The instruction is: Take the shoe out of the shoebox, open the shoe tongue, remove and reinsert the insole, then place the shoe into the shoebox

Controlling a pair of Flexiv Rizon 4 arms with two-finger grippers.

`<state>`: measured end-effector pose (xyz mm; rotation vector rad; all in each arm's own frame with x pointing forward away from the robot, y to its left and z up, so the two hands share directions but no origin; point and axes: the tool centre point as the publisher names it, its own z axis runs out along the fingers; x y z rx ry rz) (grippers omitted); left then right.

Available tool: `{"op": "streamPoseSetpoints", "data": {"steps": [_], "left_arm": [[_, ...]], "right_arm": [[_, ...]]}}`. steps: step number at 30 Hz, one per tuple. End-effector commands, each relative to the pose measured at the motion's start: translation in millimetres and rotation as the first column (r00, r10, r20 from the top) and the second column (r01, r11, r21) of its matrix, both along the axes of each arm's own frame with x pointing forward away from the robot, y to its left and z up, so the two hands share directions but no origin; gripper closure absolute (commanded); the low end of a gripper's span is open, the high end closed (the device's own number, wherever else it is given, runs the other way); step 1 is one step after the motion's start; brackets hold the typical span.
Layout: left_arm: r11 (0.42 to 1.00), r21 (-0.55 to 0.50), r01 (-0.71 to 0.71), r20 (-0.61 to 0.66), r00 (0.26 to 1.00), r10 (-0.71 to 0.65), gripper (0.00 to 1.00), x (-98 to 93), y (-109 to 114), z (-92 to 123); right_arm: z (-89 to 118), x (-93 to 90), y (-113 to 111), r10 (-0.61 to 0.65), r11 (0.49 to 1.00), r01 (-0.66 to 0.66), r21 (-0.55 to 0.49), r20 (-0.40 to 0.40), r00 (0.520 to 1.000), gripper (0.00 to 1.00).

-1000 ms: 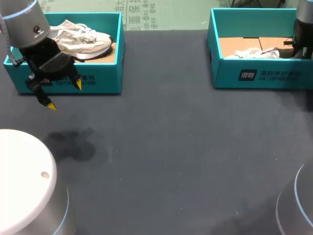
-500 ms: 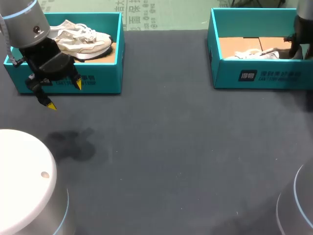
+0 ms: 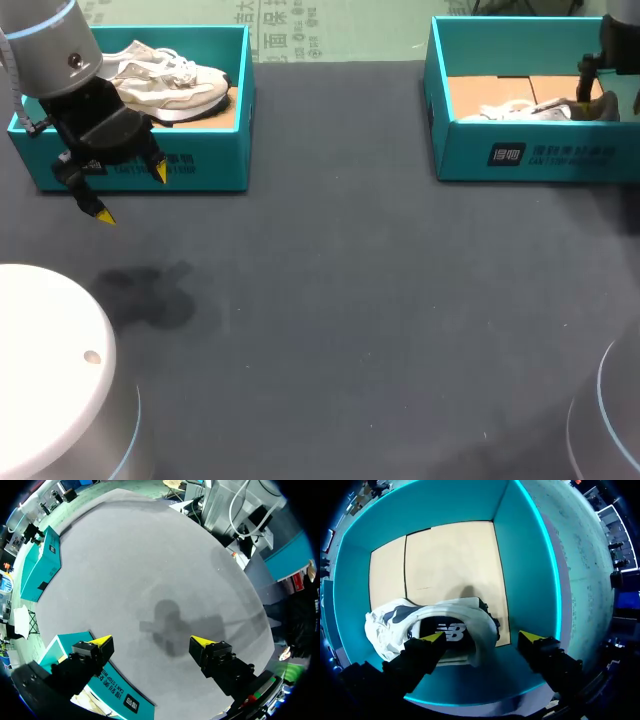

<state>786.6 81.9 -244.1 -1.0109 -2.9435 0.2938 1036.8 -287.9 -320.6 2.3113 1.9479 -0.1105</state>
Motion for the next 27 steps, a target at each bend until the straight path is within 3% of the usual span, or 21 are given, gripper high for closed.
{"op": "streamPoseSetpoints", "data": {"steps": [1,12,21,27], "left_arm": [[1.000,0.002,0.000,0.003,1.000,0.000,0.00,-1.1,0.4,-0.1],[1.000,0.002,0.000,0.003,1.000,0.000,0.00,-1.1,0.4,-0.1],[1.000,0.002,0.000,0.003,1.000,0.000,0.00,-1.1,0.4,-0.1],[1.000,0.002,0.000,0.003,1.000,0.000,0.00,-1.1,0.4,-0.1]], "right_arm": [[22.7,-8.4,8.1,0.002,1.000,-0.002,-0.007,0.019,1.000,0.00],[91.7,-27.2,41.8,0.018,0.999,-0.020,0.027,0.071,0.997,0.00],[143.2,-64.9,72.5,0.031,0.999,-0.033,0.019,0.094,0.995,0.00],[166.4,-84.1,86.7,0.020,1.000,-0.020,0.001,0.094,0.995,0.00]]}}
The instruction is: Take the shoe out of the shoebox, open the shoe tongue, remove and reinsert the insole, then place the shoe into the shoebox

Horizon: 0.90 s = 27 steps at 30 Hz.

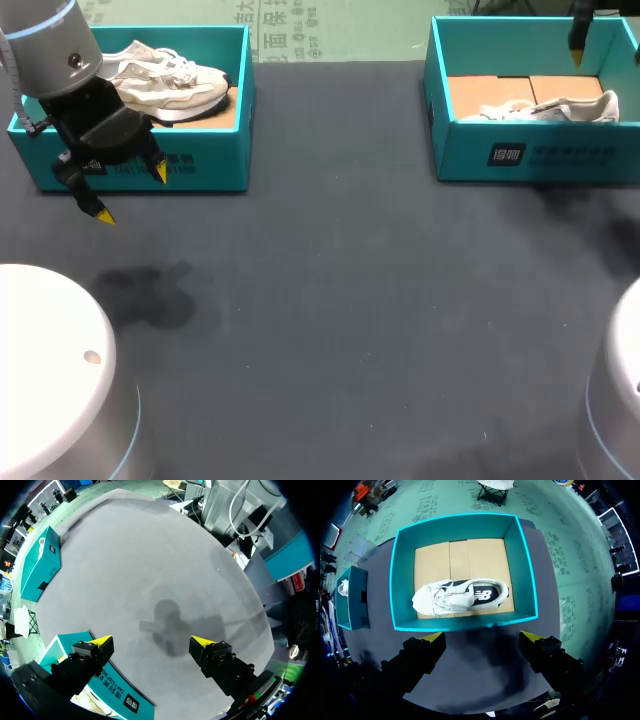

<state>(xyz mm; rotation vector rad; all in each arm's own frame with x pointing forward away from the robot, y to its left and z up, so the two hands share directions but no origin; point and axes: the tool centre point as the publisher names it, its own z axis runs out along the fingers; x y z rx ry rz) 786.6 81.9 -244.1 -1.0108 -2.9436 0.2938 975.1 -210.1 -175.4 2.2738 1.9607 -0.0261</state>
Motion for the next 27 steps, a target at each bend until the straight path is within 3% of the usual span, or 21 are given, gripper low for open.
{"op": "streamPoseSetpoints", "data": {"steps": [1,5,27], "left_arm": [[1.000,0.002,0.000,0.003,1.000,0.000,0.00,-1.1,0.4,-0.1],[1.000,0.002,0.000,0.003,1.000,0.000,0.00,-1.1,0.4,-0.1],[1.000,0.002,0.000,0.003,1.000,0.000,0.00,-1.1,0.4,-0.1]], "right_arm": [[23.3,-25.3,10.3,-0.005,1.000,0.005,0.000,0.047,0.999,0.00],[31.3,-34.9,17.9,-0.007,1.000,0.006,0.017,0.049,0.999,0.00],[31.3,-34.9,17.9,-0.007,1.000,0.006,0.017,0.049,0.999,0.00]]}}
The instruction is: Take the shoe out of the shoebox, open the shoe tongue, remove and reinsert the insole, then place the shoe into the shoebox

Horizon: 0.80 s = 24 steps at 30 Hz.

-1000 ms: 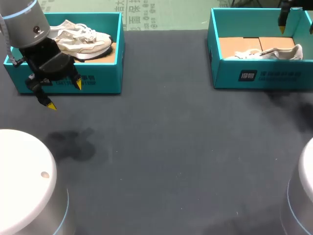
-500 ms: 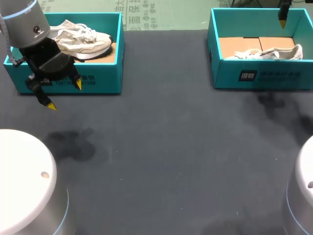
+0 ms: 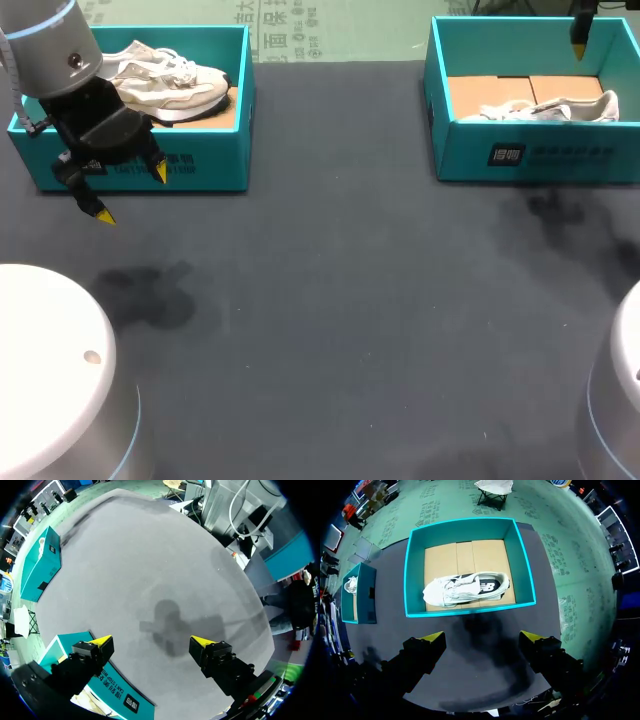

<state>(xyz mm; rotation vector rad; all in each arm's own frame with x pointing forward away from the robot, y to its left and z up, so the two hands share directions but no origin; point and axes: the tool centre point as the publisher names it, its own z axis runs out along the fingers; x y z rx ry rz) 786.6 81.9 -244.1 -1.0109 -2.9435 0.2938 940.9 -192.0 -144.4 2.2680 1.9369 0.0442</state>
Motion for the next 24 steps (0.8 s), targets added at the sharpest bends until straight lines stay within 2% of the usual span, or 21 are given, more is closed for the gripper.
{"op": "streamPoseSetpoints", "data": {"steps": [1,4,5,6,8,9,10,11,12,13,14,15,17,21,24], "left_arm": [[1.000,0.002,0.000,0.003,1.000,0.000,0.00,-1.1,0.4,-0.1],[1.000,0.002,0.000,0.003,1.000,0.000,0.00,-1.1,0.4,-0.1],[1.000,0.025,-0.012,0.037,0.999,0.011,0.00,-1.8,5.1,2.0],[0.999,0.013,0.041,0.090,0.995,-0.042,0.00,-1.8,8.8,5.9],[0.999,0.024,0.024,0.133,0.991,-0.027,0.00,3.4,19.6,10.9],[0.995,0.006,0.096,0.175,0.980,-0.096,0.00,6.4,23.0,14.1],[0.997,0.046,0.062,0.189,0.979,-0.070,0.00,11.1,29.1,15.4],[0.994,0.065,0.086,0.213,0.972,-0.098,0.00,16.6,34.8,16.5],[0.984,0.040,0.176,0.243,0.953,-0.180,0.00,19.9,38.1,19.2],[0.985,0.062,0.159,0.241,0.956,-0.170,0.00,25.6,43.5,20.2],[0.980,0.093,0.175,0.241,0.951,-0.193,0.00,31.7,47.5,19.5],[0.968,0.069,0.243,0.260,0.932,-0.252,0.00,35.9,50.3,20.8],[0.962,0.121,0.245,0.254,0.929,-0.268,0.00,48.3,58.0,20.7],[0.928,0.114,0.354,0.275,0.886,-0.372,0.00,70.4,72.6,26.4],[0.921,0.131,0.367,0.263,0.883,-0.389,0.00,92.8,84.4,28.2]], "right_arm": [[0.3,-0.7,-0.2,0.000,1.000,0.000,0.000,0.001,1.000,0.00],[0.3,-0.7,-0.2,0.000,1.000,0.000,0.000,0.001,1.000,0.00],[0.3,-0.7,-0.2,0.000,1.000,0.000,0.000,0.001,1.000,0.00],[0.3,-0.7,-0.2,0.000,1.000,0.000,0.000,0.001,1.000,0.00],[0.3,-0.7,-0.2,0.000,1.000,0.000,0.000,0.001,1.000,0.00],[0.3,-0.7,-0.2,0.000,1.000,0.000,0.000,0.001,1.000,0.00],[0.3,-0.7,-0.2,0.000,1.000,0.000,0.000,0.001,1.000,0.00],[0.3,-0.7,-0.2,0.000,1.000,0.000,0.000,0.001,1.000,0.00],[0.3,-0.7,-0.2,0.000,1.000,0.000,0.000,0.001,1.000,0.00],[0.3,-0.7,-0.2,0.000,1.000,0.000,0.000,0.001,1.000,0.00],[0.3,-0.7,-0.2,0.000,1.000,0.000,0.000,0.001,1.000,0.00],[0.3,-0.7,-0.2,0.000,1.000,0.000,0.000,0.001,1.000,0.00],[0.3,-0.7,-0.2,0.000,1.000,0.000,0.000,0.001,1.000,0.00],[0.3,-0.7,-0.2,0.000,1.000,0.000,0.000,0.001,1.000,0.00],[0.3,-0.7,-0.2,0.000,1.000,0.000,0.000,0.001,1.000,0.00]]}}
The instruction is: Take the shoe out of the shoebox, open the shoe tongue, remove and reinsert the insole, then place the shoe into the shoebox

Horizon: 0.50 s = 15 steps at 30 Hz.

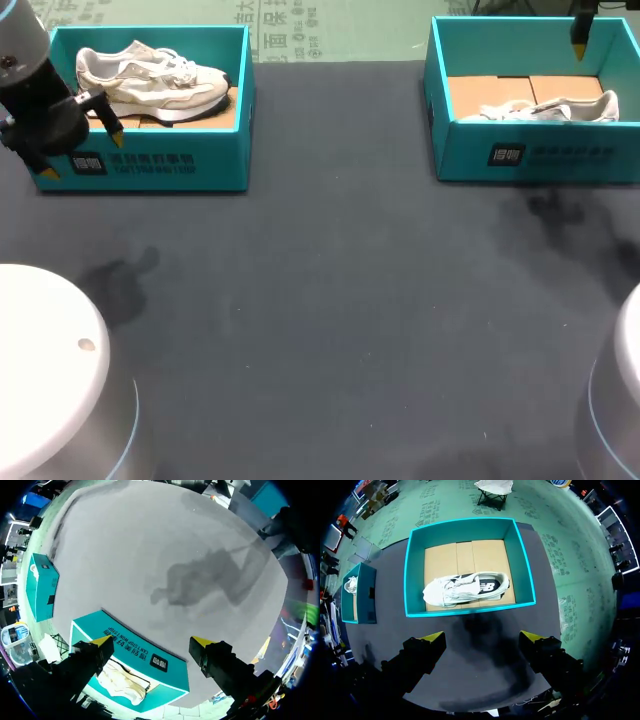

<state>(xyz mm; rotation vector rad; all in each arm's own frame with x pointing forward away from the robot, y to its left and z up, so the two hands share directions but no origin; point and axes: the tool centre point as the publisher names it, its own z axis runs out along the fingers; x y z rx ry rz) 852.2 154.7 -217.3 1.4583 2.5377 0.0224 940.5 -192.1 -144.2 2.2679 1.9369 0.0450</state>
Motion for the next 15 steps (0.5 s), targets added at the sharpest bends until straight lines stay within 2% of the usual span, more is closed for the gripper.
{"op": "streamPoseSetpoints", "data": {"steps": [1,6,10,15], "left_arm": [[0.999,-0.002,0.038,-0.036,0.999,-0.038,0.00,34.5,15.1,2.1],[0.986,-0.013,0.166,-0.041,0.985,-0.167,0.00,72.5,32.2,7.6],[0.974,0.054,0.221,-0.009,0.975,-0.221,0.00,118.6,49.0,13.6],[0.974,0.054,0.221,-0.009,0.975,-0.221,0.00,118.6,49.0,13.6]], "right_arm": [[0.1,-0.3,-0.2,0.000,1.000,0.000,0.000,0.000,1.000,0.00],[0.1,-0.3,-0.2,0.000,1.000,0.000,0.000,0.000,1.000,0.00],[0.1,-0.3,-0.2,0.000,1.000,0.000,0.000,0.000,1.000,0.00],[0.1,-0.3,-0.2,0.000,1.000,0.000,0.000,0.000,1.000,0.00]]}}
